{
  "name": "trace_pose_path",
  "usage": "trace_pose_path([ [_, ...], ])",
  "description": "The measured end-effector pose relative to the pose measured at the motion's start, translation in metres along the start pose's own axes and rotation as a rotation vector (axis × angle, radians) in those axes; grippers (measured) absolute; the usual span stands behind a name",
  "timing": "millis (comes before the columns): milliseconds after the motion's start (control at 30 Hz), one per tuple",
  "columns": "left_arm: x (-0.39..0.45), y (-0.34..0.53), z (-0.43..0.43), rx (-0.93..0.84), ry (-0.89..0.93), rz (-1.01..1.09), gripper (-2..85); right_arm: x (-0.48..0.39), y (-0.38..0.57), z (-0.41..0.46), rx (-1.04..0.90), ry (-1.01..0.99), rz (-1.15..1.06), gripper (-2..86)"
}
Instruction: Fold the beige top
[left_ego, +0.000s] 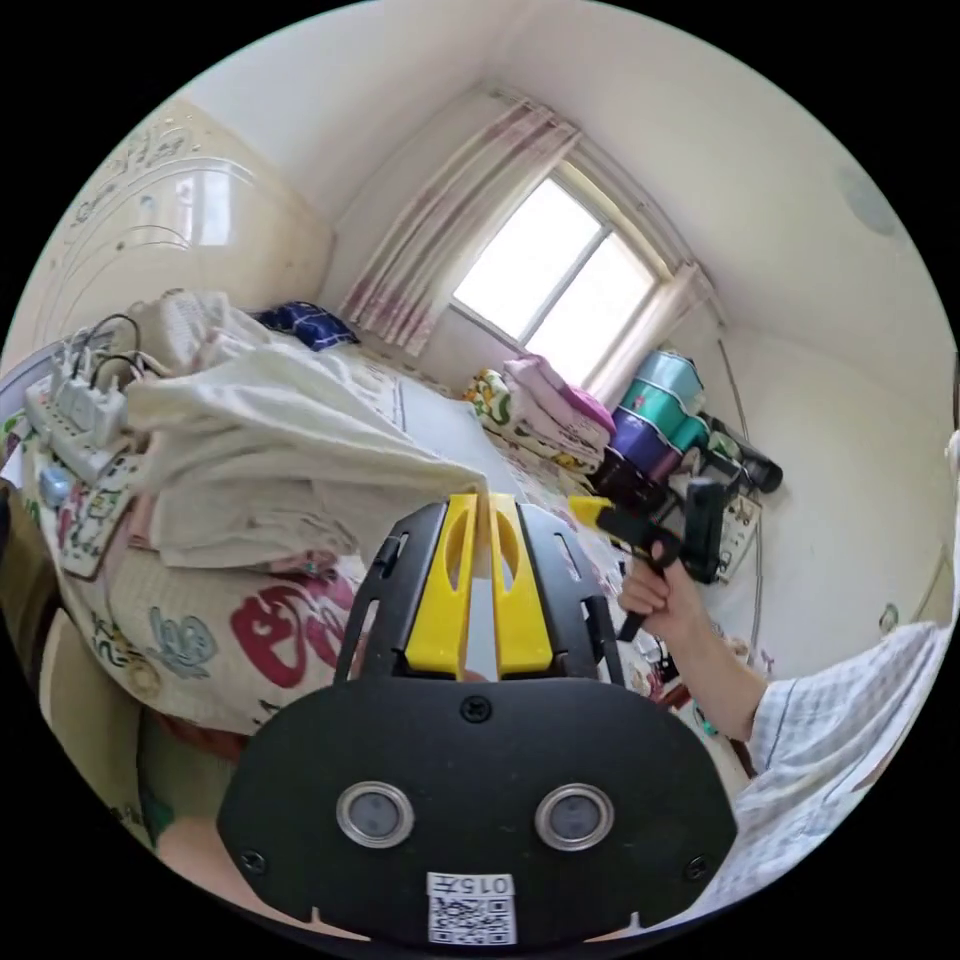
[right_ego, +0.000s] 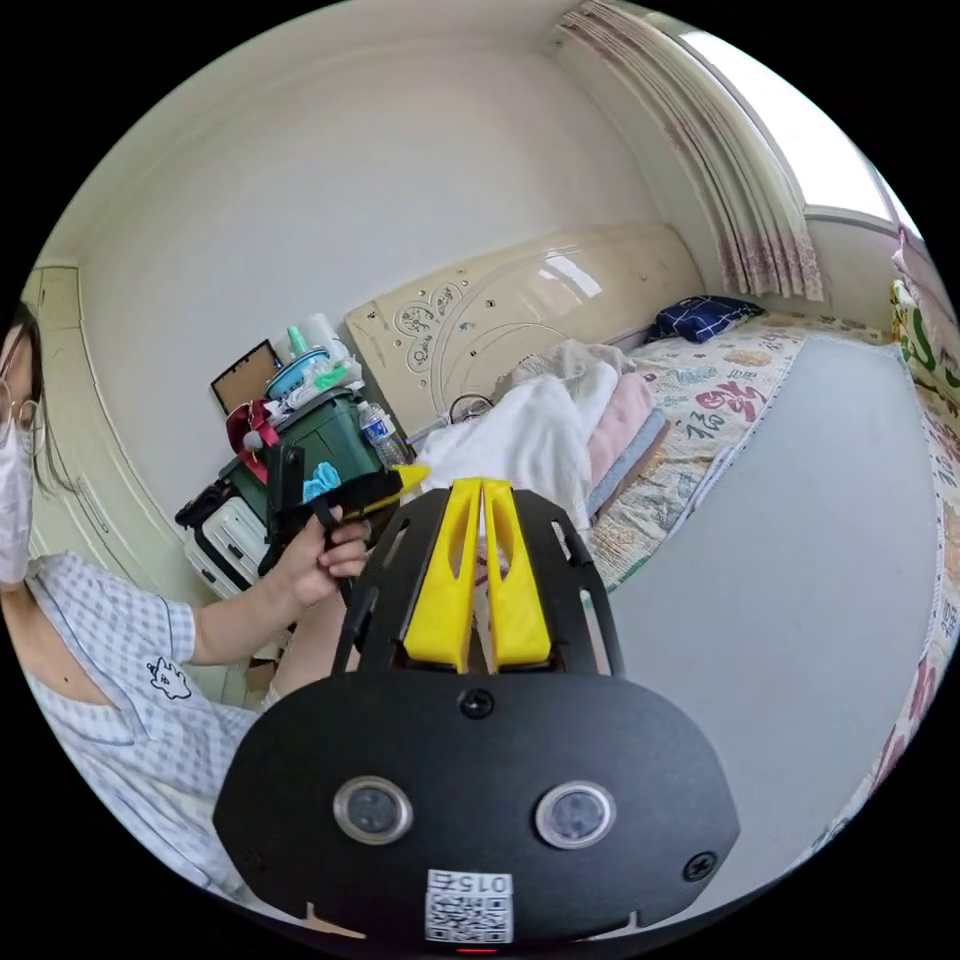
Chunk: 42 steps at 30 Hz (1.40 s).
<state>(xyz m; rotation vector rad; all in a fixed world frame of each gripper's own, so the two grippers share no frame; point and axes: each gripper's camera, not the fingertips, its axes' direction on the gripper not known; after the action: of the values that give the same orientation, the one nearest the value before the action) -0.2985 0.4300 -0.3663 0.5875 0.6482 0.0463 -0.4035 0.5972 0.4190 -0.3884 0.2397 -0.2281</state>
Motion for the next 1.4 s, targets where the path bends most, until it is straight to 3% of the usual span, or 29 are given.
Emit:
trace_pose_path([
  [167, 0.008, 0.056, 0.050, -0.146, -0.070, -0.065, 0.0, 0.007, 0.064, -0.047, -0.087, 0.045, -0.112, 0.9],
  [267, -0.015, 0.079, 0.034, -0.187, -0.053, -0.152, -0.3, 0.002, 0.103, -0.053, -0.157, 0.080, -0.212, 1.9],
  [333, -0.025, 0.088, 0.001, -0.131, -0.084, -0.178, -0.6, -0.004, 0.125, -0.047, -0.196, 0.094, -0.284, 2.3],
  [467, -0.053, 0.104, -0.098, 0.163, -0.327, -0.276, -0.5, -0.017, 0.168, -0.002, -0.239, 0.075, -0.441, 2.4],
  [633, -0.126, 0.112, -0.109, 0.038, -0.386, -0.462, 1.7, -0.019, 0.223, 0.093, -0.400, 0.107, -0.543, 4.9],
  [833, -0.175, 0.120, -0.103, 0.057, -0.369, -0.575, 6.2, 0.017, 0.293, 0.166, -0.550, 0.163, -0.482, 10.2],
  [1000, -0.200, 0.126, -0.086, 0.036, -0.337, -0.596, 6.9, 0.057, 0.335, 0.169, -0.565, 0.285, -0.440, 8.0],
  [1133, -0.199, 0.124, -0.086, 0.030, -0.357, -0.511, 7.5, 0.088, 0.339, 0.136, -0.518, 0.133, -0.309, 3.7],
  [1400, -0.200, 0.111, -0.104, 0.101, -0.125, -0.498, 6.9, 0.152, 0.338, 0.046, -0.383, -0.044, -0.010, 1.2],
])
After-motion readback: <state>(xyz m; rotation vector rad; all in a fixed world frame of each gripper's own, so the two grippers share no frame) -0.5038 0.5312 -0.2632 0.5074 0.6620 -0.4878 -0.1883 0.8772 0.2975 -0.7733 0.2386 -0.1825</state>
